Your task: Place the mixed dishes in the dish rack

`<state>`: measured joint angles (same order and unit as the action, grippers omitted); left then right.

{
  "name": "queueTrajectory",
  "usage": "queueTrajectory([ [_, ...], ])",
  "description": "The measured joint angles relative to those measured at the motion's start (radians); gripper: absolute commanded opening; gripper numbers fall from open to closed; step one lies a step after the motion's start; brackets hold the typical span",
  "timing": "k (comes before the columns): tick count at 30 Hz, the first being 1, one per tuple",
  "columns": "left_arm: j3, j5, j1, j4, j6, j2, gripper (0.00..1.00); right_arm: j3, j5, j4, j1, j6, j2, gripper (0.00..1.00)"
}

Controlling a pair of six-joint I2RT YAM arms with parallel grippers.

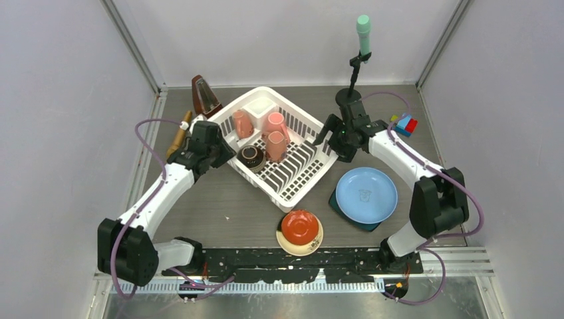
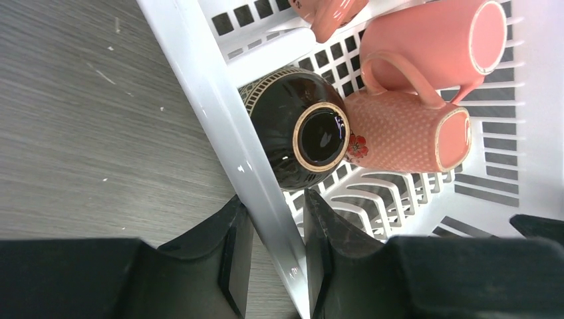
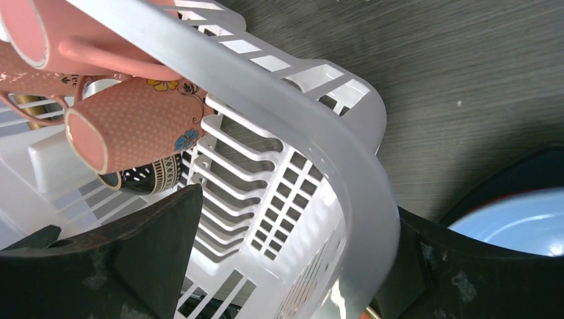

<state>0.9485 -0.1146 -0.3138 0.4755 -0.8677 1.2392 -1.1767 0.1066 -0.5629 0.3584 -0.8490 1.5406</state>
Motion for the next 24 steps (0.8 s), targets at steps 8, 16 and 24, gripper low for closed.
queueTrajectory([
  [8,-0.064,-0.069,0.013,0.000,-0.043,-0.061,0.33,-0.223,0.027,-0.048,0.025,0.019,0.232,0.95],
  [16,-0.068,-0.079,0.005,0.006,0.031,-0.061,0.78,-0.297,0.049,-0.036,0.025,0.083,0.293,1.00],
  [24,0.047,-0.039,0.000,0.097,0.181,-0.061,0.94,-0.290,0.050,-0.057,-0.035,0.156,0.187,1.00],
])
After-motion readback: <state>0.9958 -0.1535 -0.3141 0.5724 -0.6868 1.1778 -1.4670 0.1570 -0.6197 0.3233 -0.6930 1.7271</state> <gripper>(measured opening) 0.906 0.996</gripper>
